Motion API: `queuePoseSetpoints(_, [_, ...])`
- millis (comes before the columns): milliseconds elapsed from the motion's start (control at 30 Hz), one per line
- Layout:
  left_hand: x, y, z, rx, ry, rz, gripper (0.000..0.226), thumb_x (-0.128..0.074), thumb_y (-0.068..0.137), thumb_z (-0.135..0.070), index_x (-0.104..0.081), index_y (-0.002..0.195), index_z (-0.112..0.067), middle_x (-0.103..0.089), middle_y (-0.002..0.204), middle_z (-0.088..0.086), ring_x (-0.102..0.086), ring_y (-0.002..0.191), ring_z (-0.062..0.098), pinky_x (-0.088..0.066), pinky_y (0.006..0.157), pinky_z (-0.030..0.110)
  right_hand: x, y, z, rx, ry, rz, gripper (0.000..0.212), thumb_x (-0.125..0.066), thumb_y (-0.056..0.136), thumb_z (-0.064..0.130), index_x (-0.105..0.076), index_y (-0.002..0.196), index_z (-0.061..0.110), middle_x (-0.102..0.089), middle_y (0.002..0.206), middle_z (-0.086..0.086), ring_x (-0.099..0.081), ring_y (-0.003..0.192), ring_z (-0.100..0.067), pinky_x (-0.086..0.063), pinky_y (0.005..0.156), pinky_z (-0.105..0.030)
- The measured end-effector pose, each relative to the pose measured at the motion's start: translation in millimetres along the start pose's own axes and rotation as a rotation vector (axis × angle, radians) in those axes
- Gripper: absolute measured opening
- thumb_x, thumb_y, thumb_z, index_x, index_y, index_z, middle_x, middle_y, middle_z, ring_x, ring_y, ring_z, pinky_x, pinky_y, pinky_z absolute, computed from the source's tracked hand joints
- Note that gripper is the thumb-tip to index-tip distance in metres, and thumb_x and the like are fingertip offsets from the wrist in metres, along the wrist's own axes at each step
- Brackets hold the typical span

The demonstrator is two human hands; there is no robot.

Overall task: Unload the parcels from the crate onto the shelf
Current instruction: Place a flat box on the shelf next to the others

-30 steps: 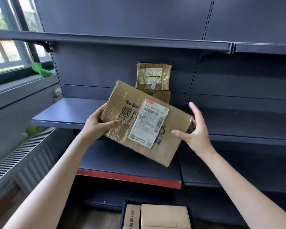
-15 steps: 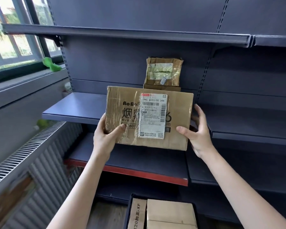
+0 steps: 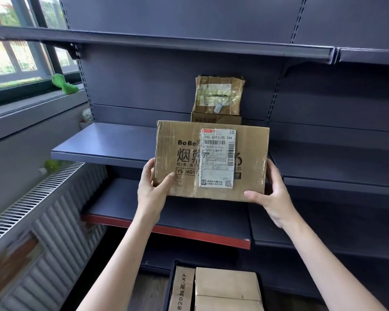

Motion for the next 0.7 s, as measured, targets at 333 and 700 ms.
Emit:
queuePoseSetpoints(333, [-16,-11,-7,-0.068,0.054,0.047,0.052,-0.068,0.082,-0.014,-0.044,0.102,-0.056,-0.063,0.096,-0.013,-0.056,0.063,-0.006,-0.045,0.077,0.029,2,-4,5,0.066,0.013,-0.127,0.09,-0.083,0.047,0.039,-0.032,0.117,0.061,-0.05,0.123,0.022,-0.05,0.112,0.007,-0.049,0.083,-0.015])
queuePoseSetpoints(700, [-49,15,-44,-0.143,0.034,0.245,0.061,-0.071,0.079,-0.004,-0.042,0.104,-0.051,-0.059,0.113,-0.014,-0.062,0.079,0.008,-0.05,0.067,0.019,36,12,42,0.134,-0.012,-0.192,0.091,-0.084,0.043,0.04,-0.032,0.117,0.058,-0.047,0.128,0.018,-0.05,0.117,-0.002,-0.048,0.096,-0.035])
Point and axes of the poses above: each hand's wrist, its own y-axis towards the middle knuckle, its own x-axis out of the back of the hand, z = x × y, the point moved 3 cm from there along y, towards the middle knuckle
